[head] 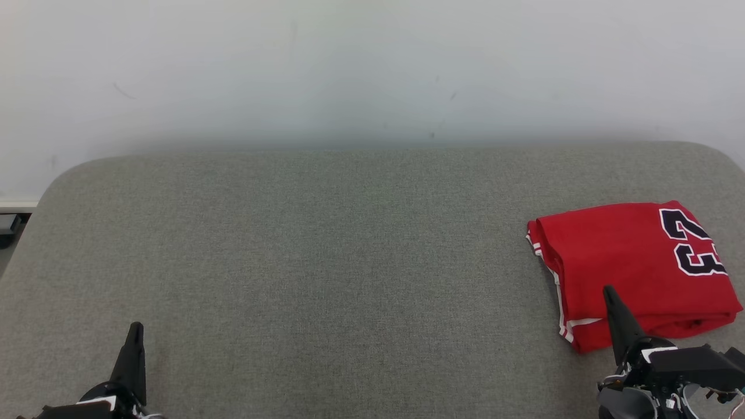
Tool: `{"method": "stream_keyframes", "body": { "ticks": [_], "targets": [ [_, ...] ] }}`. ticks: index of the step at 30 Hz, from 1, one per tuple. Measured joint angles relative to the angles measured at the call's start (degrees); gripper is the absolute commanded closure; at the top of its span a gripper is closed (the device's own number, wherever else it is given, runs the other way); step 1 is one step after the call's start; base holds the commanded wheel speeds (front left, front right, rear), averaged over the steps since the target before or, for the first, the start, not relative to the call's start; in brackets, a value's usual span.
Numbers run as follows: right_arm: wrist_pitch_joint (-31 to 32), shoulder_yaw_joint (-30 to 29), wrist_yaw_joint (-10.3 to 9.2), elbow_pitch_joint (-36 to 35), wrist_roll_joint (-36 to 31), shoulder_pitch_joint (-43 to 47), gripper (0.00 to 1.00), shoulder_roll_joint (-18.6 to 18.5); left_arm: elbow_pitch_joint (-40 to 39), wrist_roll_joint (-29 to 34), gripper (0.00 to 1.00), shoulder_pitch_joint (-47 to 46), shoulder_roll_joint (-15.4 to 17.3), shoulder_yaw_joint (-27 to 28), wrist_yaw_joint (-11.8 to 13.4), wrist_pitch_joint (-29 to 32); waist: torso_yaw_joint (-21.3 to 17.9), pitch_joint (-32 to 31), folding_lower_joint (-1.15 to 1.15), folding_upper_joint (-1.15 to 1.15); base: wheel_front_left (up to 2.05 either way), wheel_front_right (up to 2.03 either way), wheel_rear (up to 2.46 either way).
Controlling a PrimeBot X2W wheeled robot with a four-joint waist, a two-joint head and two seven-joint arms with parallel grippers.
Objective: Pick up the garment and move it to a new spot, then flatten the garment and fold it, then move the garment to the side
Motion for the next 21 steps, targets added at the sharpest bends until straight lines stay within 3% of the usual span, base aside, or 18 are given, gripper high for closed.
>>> {"method": "stream_keyframes", "body": {
  "ticks": [21],
  "targets": [
    [0.0,0.04,0.0,-0.02,0.0,0.0,1.0,0.0,-0.02,-0.01,1.0,0.0,0.0,0.0,0.0,0.0,0.0,0.01,0.01,0.0,0.0,0.0,0.0]
  ]
}}
